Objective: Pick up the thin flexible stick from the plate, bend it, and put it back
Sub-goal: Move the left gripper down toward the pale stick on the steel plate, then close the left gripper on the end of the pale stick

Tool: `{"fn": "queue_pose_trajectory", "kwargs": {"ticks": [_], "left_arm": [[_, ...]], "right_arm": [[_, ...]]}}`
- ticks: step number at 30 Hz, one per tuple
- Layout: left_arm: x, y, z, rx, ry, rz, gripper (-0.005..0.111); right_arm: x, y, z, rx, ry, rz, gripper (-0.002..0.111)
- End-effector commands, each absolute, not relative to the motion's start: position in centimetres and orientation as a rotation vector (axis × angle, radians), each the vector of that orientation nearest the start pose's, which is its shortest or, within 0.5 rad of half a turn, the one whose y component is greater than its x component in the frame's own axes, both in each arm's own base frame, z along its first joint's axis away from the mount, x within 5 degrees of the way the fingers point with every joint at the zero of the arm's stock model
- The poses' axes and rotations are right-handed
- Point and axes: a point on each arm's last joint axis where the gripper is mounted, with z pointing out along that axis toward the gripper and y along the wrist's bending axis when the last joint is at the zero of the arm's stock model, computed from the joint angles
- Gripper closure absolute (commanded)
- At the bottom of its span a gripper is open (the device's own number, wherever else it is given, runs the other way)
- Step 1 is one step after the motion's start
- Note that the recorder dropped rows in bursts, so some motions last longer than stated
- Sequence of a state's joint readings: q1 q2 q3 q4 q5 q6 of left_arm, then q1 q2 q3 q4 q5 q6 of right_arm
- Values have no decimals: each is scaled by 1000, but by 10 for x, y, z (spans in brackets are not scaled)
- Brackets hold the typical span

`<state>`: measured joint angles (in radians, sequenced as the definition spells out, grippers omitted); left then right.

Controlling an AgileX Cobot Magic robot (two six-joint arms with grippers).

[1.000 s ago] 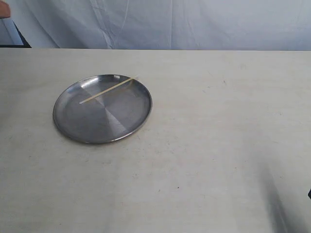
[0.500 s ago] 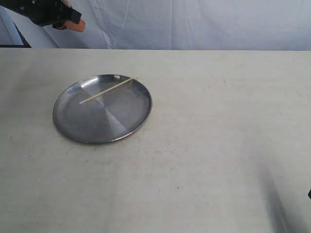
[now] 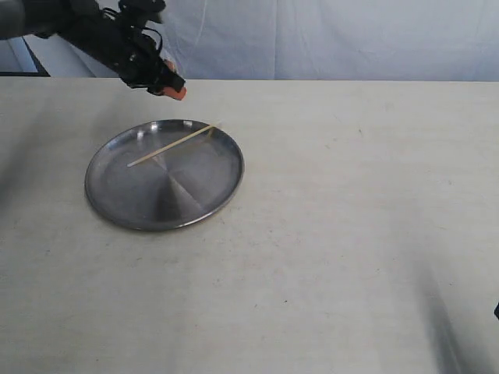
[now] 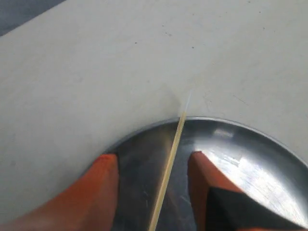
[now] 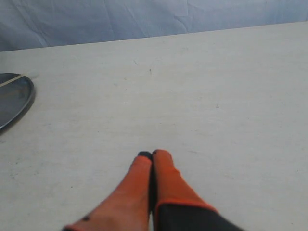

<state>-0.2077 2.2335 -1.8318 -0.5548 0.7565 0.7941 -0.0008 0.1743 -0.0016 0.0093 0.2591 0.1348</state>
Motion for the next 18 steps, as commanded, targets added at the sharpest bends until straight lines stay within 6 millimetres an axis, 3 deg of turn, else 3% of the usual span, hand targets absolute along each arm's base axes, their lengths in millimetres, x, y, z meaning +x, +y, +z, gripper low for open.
{"fn": "queue_pose_trajectory", "kwargs": {"ticks": [1, 7, 18], "left_arm": [[486, -160, 174, 961, 2380, -362, 62], [494, -169, 158, 976, 2419, -382, 62], [498, -169, 149, 981, 2457, -382, 62]], "right_arm": [[66, 0, 180, 130, 1905, 98, 109], [66, 0, 180, 130, 1905, 98, 109], [66, 0, 180, 130, 1902, 98, 109]]}}
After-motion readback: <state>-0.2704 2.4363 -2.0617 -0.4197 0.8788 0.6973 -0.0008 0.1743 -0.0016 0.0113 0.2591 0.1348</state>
